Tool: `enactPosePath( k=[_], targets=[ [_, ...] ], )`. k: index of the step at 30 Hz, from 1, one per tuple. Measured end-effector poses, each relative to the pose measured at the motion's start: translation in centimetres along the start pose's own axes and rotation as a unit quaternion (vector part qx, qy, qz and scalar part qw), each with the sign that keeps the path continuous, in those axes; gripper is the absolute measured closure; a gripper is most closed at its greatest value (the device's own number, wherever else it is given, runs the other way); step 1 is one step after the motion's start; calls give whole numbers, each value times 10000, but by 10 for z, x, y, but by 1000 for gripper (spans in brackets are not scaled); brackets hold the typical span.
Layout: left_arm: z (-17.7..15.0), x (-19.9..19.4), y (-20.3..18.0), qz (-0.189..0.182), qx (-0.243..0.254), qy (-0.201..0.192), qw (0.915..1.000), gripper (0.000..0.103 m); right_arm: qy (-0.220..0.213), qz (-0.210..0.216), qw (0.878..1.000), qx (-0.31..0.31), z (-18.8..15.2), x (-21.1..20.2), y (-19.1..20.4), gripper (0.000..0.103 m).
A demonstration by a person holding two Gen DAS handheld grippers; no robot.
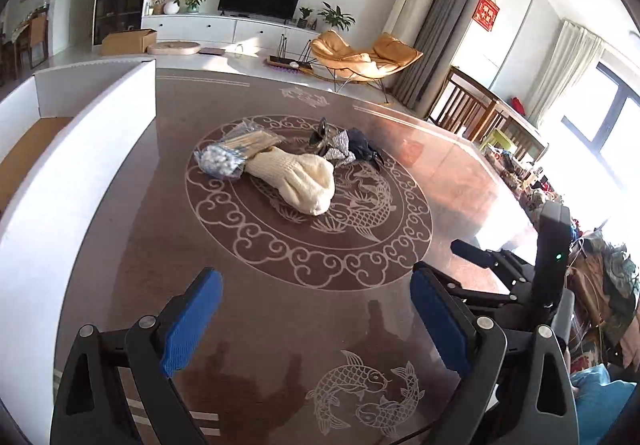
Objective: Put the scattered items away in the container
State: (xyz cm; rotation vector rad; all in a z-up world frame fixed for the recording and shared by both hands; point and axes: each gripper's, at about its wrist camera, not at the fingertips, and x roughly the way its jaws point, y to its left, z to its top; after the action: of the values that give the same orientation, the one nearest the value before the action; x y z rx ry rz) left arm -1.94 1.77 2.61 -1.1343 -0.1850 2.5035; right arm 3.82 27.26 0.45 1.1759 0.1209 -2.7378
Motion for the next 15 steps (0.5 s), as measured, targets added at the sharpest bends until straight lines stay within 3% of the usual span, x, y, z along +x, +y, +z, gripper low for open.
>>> enactPosePath(
  k=[5, 15],
  targets=[
    [-27, 46, -22, 241, 298, 58, 9992, 7, 226, -80, 9988, 431, -23, 1, -35, 29],
    [-28, 74, -26, 312, 331, 325, 9984, 7, 409, -74, 9975, 577, -23, 15, -33, 27]
  ],
)
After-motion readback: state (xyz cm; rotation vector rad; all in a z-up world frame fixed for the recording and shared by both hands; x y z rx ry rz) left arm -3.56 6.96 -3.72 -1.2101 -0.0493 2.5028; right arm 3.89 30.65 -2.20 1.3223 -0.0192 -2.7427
